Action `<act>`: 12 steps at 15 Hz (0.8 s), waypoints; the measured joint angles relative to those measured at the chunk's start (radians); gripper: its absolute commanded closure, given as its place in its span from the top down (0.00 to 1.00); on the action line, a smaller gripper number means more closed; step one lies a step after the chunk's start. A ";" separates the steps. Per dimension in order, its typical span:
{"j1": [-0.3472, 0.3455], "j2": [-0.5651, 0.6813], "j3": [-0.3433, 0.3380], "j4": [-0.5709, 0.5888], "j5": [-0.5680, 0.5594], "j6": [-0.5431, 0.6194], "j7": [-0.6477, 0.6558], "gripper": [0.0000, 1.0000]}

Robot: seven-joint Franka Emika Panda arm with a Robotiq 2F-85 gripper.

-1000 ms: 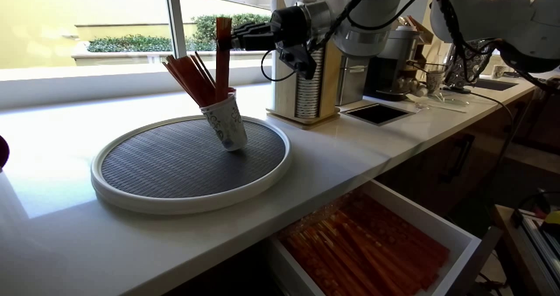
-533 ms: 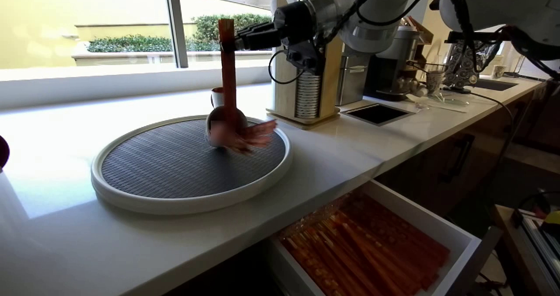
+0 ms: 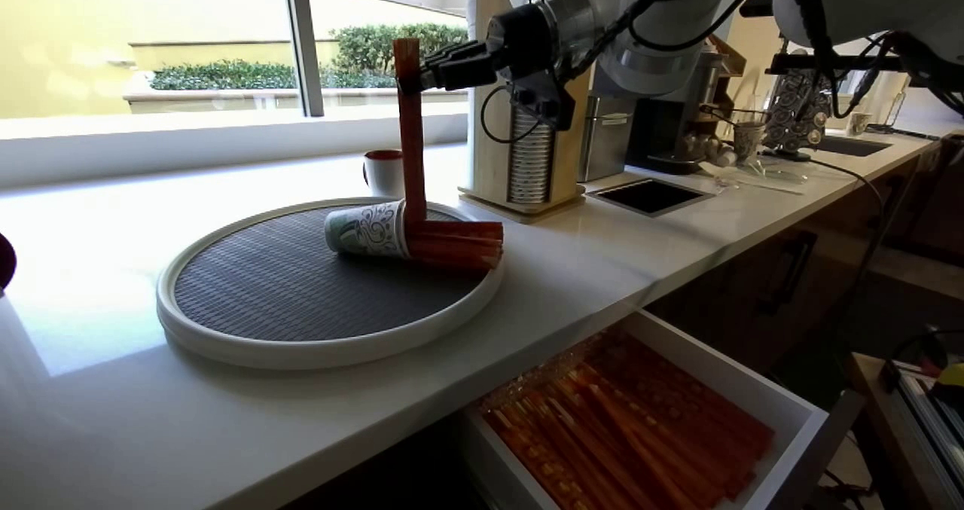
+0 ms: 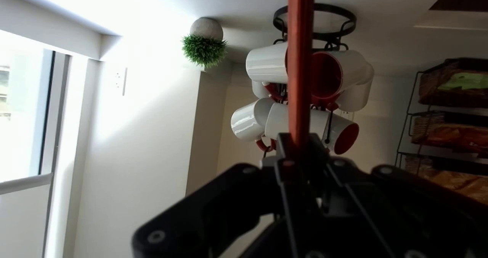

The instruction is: Move one brown object from the cup to the open drawer

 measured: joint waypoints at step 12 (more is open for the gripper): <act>-0.160 0.083 0.176 -0.154 -0.002 -0.013 0.188 0.03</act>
